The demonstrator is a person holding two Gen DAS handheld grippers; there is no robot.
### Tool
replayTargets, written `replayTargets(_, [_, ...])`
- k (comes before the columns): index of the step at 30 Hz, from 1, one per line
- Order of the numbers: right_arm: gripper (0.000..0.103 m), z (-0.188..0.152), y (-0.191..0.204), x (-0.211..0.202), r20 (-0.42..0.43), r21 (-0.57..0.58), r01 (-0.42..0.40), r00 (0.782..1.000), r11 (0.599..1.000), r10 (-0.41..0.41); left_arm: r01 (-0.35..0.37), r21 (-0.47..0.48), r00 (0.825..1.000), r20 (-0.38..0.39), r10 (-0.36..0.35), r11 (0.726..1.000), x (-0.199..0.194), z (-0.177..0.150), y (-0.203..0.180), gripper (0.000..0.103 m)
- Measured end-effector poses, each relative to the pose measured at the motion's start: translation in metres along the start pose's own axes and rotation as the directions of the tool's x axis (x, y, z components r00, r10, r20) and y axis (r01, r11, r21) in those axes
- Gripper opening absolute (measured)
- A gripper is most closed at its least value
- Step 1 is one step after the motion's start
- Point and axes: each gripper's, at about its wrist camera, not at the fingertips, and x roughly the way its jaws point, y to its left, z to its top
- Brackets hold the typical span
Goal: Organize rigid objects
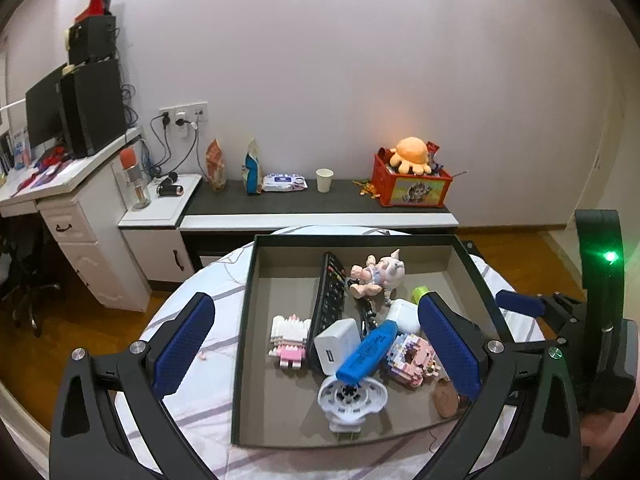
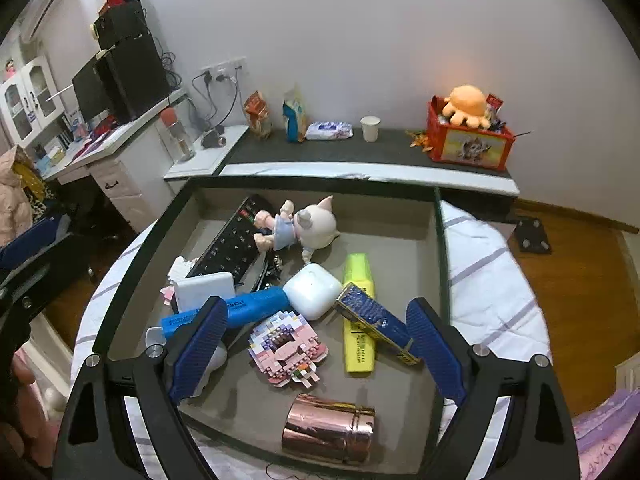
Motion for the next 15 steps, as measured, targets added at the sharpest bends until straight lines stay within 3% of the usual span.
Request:
replayTargets(5, [0.092,-0.007,0.007,-0.015,0.012,0.001,-0.044,0.999,0.999,0.044,-0.005,-0.013,1.0,0.005,0.005,1.0,-0.015,-0.01,0.002,0.103])
replayTargets(15, [0.092,-0.047,0.013,-0.057,0.05,0.026,-0.016,0.999,1.0,0.015,-0.051,-0.052,0.998,0.028,0.052,0.997,-0.06,-0.051,0.012,0.103])
